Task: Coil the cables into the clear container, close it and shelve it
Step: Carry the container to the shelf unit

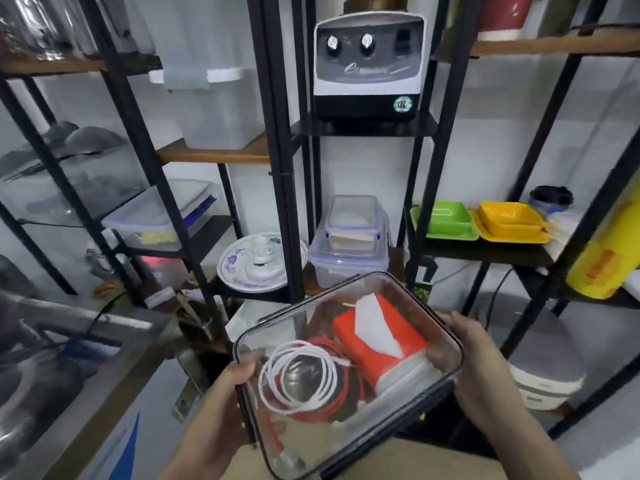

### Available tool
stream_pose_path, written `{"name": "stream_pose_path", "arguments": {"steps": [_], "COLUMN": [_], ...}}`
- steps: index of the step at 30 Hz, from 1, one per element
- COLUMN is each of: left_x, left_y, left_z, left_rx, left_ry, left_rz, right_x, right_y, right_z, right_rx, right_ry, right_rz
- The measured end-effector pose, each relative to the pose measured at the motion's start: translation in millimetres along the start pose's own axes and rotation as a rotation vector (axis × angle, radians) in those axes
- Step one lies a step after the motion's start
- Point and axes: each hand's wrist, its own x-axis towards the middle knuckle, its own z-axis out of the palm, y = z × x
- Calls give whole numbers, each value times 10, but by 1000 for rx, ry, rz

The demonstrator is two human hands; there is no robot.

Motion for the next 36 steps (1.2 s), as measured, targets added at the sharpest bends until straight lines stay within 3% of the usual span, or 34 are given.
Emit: {"name": "stream_pose_path", "arguments": {"steps": [1,4,7,13,16,19,21,25,36], "left_x": [87,333,583,1286,1621,1785,1897,2192,2923], "left_y": [122,146,298,475,573,649,674,730,753], "left_z": [141,262,316,531,640,740,766,781,892], "left_rx": [25,-99,-161,-180,-177,-181,-135,27,175], "left_ry": [227,349,372,451,418,351,316,403,464], "left_rz": [-80,-81,-180,-43,-25,21,46,90,161], "right_x": [146,365,545,954,1028,1177,1398,1980,3032], "right_y": [-27,-69,2,124,97,20,-23,-66,-132], "right_z": [50,204,341,666,866,1002,1029,1044,1101], "right_rx": [-34,-116,-89,-47,-100,-128,-50,-58,-136], "right_ry": [2,-46,-35,-10,-67,-19,24,136,133], "right_rz": [-8,-56,-64,-123,-229,-285,-263,-206,-201]}}
